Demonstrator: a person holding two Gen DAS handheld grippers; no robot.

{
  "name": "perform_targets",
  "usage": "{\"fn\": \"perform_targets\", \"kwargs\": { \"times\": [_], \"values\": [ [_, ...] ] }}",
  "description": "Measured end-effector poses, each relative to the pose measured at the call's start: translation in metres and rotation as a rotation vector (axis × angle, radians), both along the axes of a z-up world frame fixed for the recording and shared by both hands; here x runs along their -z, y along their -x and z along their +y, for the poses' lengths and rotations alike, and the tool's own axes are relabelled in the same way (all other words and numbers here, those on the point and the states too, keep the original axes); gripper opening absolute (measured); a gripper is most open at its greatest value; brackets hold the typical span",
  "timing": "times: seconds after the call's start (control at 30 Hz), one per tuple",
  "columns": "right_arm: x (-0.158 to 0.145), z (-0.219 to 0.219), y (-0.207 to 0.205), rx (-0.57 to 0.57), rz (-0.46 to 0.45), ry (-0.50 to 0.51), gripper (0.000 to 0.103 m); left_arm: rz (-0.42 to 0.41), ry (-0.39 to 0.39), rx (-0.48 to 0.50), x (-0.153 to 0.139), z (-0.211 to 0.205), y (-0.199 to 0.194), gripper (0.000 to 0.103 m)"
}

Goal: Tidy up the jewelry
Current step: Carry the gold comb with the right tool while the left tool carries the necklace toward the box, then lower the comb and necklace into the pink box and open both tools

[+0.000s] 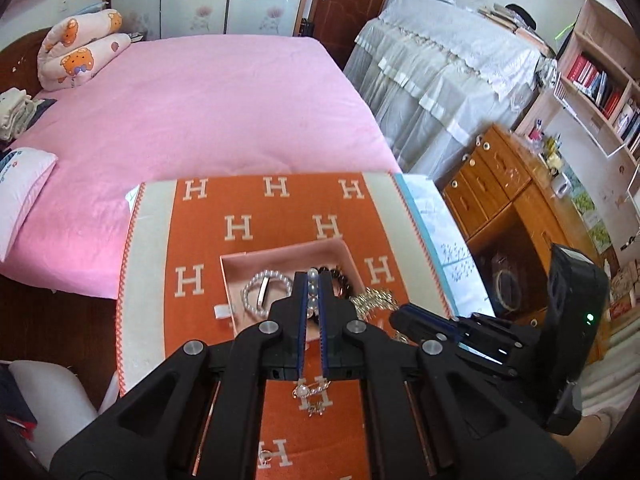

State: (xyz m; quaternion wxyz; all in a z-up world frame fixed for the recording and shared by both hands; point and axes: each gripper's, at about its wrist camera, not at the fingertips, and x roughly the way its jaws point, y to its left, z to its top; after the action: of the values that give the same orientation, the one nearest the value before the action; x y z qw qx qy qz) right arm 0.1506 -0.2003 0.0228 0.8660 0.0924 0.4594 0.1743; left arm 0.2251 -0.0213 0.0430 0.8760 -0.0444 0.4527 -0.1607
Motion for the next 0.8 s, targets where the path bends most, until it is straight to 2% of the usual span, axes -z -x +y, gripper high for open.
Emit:
{"fn": "perform_targets", "kwargs": {
  "times": [0.23,0.4,0.8],
  "values": [
    [-0.009,0.006,-0.034,0.016,-0.023,-0.009,0.008,-0.021,0.018,-0.004,-0.017,-0.001,-0.003,0.003],
    [0.003,0.009,-0.054,0.025,0.001,-0.006,0.008,0.001,0.014,-0.011,-0.01,-0.002,-0.007,0.003],
    [0.037,0.012,-0.073,0.027,0.036,0.013,0.008,0.042,0.023,-0.031,0.013,0.0,-0.015,0.003]
  ]
}}
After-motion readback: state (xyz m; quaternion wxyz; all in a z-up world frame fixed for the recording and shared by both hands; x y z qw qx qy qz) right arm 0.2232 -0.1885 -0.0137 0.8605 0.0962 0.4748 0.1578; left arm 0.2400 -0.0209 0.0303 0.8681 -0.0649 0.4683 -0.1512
